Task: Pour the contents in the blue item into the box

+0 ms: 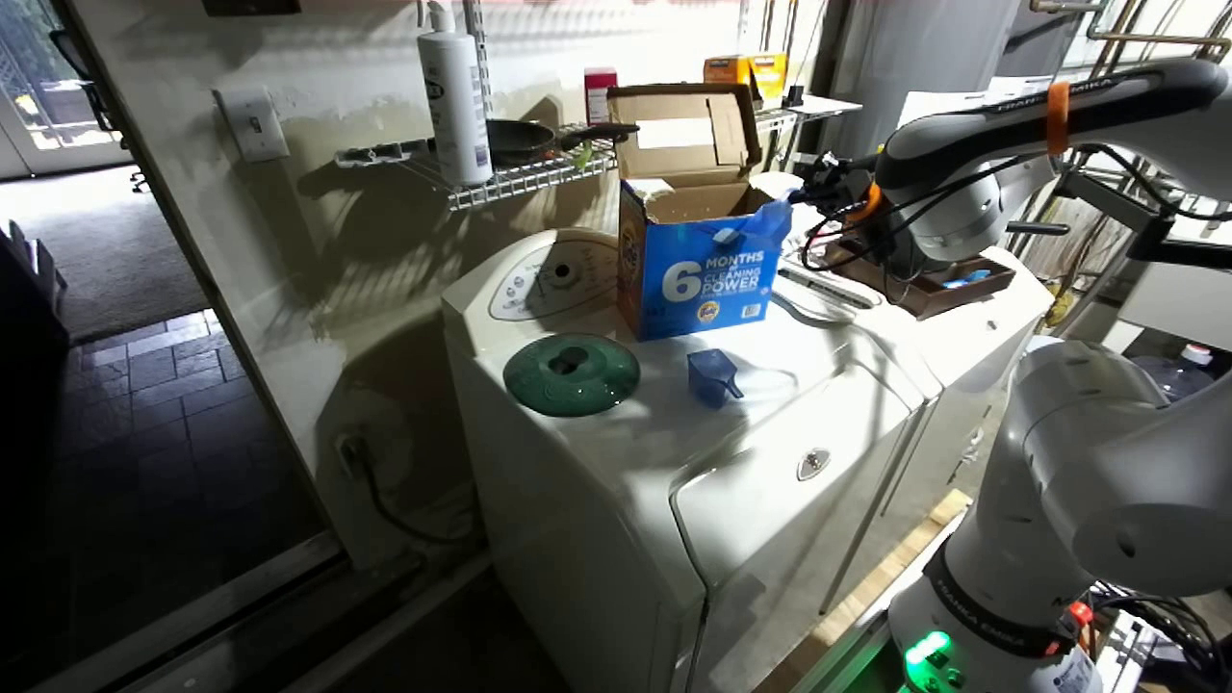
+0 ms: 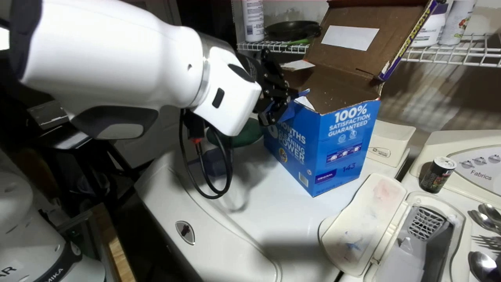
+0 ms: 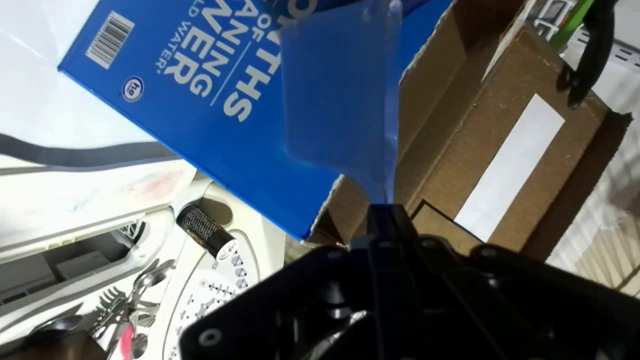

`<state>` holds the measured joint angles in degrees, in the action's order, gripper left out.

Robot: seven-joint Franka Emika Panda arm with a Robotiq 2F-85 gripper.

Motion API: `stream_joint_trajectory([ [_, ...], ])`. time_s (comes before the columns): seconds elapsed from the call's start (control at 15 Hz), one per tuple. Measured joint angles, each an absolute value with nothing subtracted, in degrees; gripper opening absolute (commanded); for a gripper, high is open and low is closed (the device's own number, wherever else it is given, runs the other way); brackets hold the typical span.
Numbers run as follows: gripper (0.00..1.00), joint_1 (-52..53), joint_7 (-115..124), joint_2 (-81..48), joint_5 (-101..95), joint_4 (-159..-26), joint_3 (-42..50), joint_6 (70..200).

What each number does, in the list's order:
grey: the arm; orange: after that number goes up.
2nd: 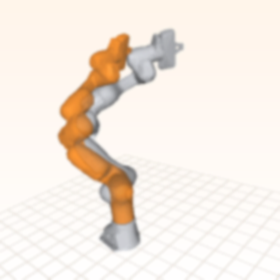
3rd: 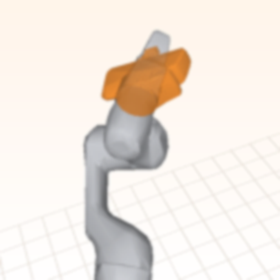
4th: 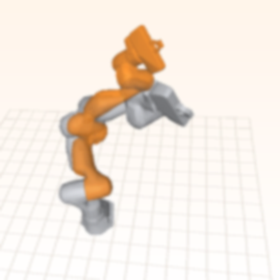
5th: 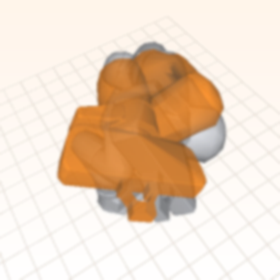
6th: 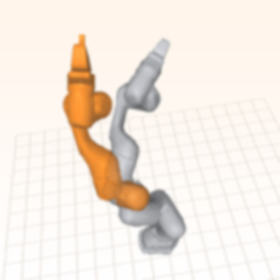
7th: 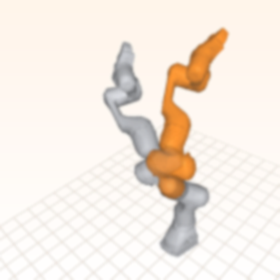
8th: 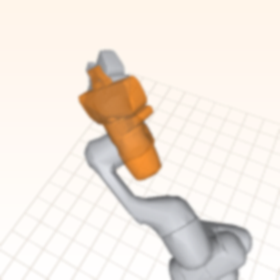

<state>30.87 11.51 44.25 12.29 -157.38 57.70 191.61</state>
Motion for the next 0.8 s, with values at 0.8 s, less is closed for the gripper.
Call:
stream_joint_trajectory([
  [0.8, 0.01, 45.7, 12.1, 43.4, 13.1, -157.5, 70.6, 193.8],
])
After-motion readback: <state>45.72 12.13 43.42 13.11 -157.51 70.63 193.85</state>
